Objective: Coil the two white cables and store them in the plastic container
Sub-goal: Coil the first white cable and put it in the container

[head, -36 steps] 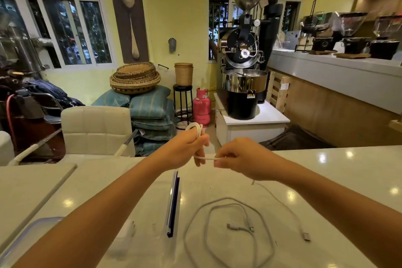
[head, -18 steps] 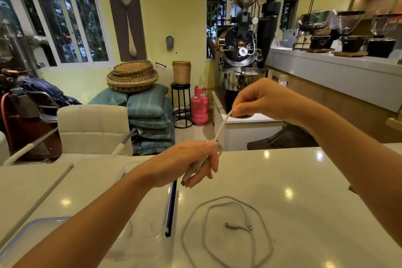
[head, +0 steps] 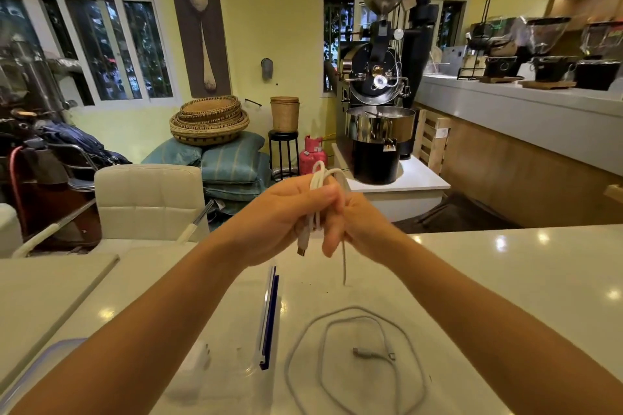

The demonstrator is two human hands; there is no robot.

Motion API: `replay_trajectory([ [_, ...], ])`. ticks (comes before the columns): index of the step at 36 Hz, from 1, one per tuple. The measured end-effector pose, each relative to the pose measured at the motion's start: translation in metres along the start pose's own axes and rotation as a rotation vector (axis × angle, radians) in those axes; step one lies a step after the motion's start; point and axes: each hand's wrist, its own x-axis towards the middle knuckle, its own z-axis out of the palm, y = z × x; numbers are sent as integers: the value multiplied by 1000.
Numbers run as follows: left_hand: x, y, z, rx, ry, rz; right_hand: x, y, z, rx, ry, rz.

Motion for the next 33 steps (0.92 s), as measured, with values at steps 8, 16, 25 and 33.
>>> replay_trajectory([
  [8,6,-4,-2,214,189,-61,-19,8,28,79,-93,88],
  [16,10,-13,-10,600,312,-115,-28,4,23,-60,-227,152],
  [25,5,-20,-20,1131,283,-168,-42,-19,0,-553,-266,165],
  [33,-4,-30,-23,847,145,-347,-50,-62,-33,-885,-284,55],
])
